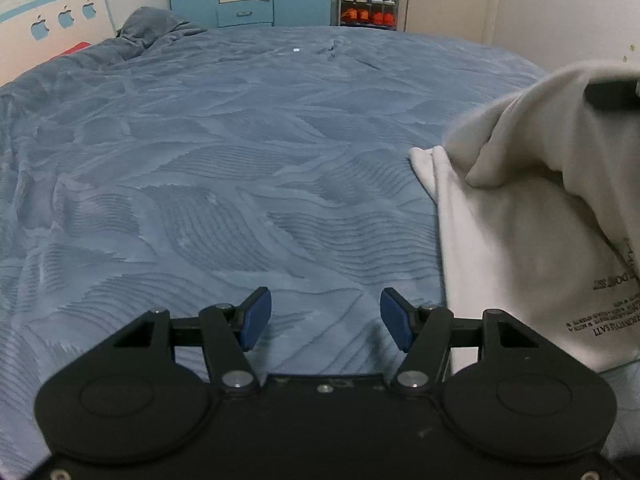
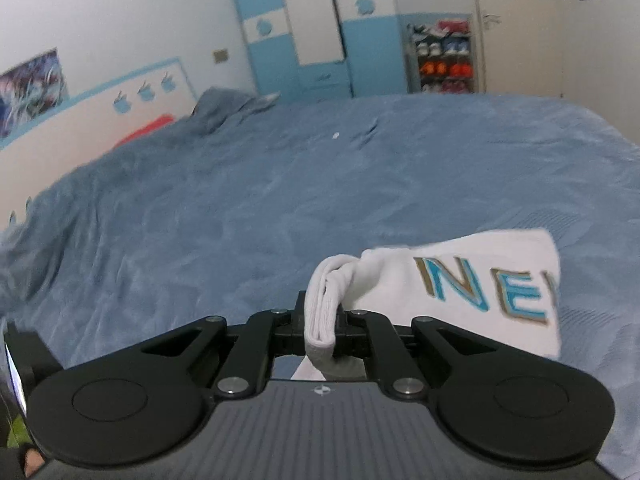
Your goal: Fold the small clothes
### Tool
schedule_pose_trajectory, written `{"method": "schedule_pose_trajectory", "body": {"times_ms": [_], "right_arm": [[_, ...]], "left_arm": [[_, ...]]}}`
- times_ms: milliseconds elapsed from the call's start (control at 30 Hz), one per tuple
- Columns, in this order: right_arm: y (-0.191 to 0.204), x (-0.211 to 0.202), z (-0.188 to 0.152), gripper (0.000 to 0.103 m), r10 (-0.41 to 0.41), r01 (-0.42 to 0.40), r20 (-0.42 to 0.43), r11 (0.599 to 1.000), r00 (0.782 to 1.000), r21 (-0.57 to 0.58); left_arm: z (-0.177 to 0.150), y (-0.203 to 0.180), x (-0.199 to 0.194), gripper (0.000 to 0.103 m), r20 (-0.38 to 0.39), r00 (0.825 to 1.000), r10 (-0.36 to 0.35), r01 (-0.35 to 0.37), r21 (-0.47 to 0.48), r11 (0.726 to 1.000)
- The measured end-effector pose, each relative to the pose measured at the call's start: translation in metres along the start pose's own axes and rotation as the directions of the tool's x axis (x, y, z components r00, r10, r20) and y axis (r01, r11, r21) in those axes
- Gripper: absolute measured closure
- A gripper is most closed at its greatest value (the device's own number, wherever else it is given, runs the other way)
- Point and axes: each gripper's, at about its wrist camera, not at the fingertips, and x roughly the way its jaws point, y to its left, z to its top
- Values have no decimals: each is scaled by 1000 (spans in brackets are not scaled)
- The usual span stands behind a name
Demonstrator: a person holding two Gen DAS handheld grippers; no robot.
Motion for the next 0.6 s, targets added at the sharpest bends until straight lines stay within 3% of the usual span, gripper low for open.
{"method": "schedule_pose_trajectory", "body": {"times_ms": [233, 600], "right_arm": [[19, 27, -29, 95, -3, -4, -116, 998, 993, -59], [31, 69, -66, 94, -68, 33, -288, 991, 955, -126]], "left_arm": [[0, 9, -1, 41, -7, 1000, 7, -7, -17, 1000], [-6, 16, 6, 41, -36, 999, 26, -27, -35, 999]]}}
